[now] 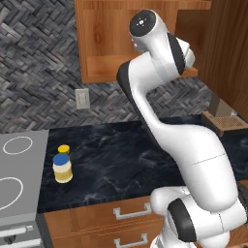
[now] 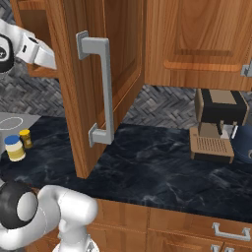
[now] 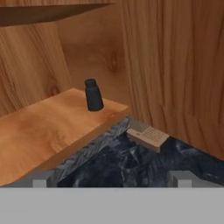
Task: Collect the turmeric, mayonnaise, and shaker from the cabinet and place them next to the stove.
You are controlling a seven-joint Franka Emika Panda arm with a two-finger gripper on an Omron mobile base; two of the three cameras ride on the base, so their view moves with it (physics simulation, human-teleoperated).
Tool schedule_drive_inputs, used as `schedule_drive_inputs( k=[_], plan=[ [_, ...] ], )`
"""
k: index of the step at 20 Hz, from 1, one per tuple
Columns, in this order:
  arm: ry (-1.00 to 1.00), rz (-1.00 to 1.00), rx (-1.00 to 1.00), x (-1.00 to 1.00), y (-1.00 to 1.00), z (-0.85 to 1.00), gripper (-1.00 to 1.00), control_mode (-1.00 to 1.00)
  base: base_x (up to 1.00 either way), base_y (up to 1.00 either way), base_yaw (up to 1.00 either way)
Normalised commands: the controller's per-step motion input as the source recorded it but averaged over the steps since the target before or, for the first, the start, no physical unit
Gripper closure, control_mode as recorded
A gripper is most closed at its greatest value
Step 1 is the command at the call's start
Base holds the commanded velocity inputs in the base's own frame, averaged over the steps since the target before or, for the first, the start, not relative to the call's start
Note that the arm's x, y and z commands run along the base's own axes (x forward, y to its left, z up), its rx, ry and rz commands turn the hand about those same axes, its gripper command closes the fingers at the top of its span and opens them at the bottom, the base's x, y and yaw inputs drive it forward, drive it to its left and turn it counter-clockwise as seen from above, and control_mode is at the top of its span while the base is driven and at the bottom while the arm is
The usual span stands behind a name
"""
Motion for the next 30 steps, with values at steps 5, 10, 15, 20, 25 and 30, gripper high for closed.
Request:
schedule_drive_inputs(
  k=[5, 10, 15, 20, 25, 30],
  plan=[
    [0.02, -0.03, 0.00, 0.20, 0.00, 0.00, -1.00, -1.00, 0.00, 0.00, 0.00],
    [0.02, -0.05, 0.00, 0.28, 0.00, 0.00, -1.00, -1.00, 0.00, 0.00, 0.00],
    [0.03, -0.01, 0.00, 0.44, 0.00, 0.00, -1.00, -1.00, 0.00, 0.00, 0.00],
    [0.06, 0.00, 0.00, 0.48, 0.00, 0.00, -1.00, -1.00, 0.00, 0.00, 0.00],
    [0.02, 0.00, 0.00, 0.25, -0.04, -0.04, -1.00, -1.00, 0.00, 0.00, 0.00],
    [0.04, 0.00, 0.00, 0.38, -0.08, 0.00, -1.00, -1.00, 0.00, 0.00, 0.00]
  ],
)
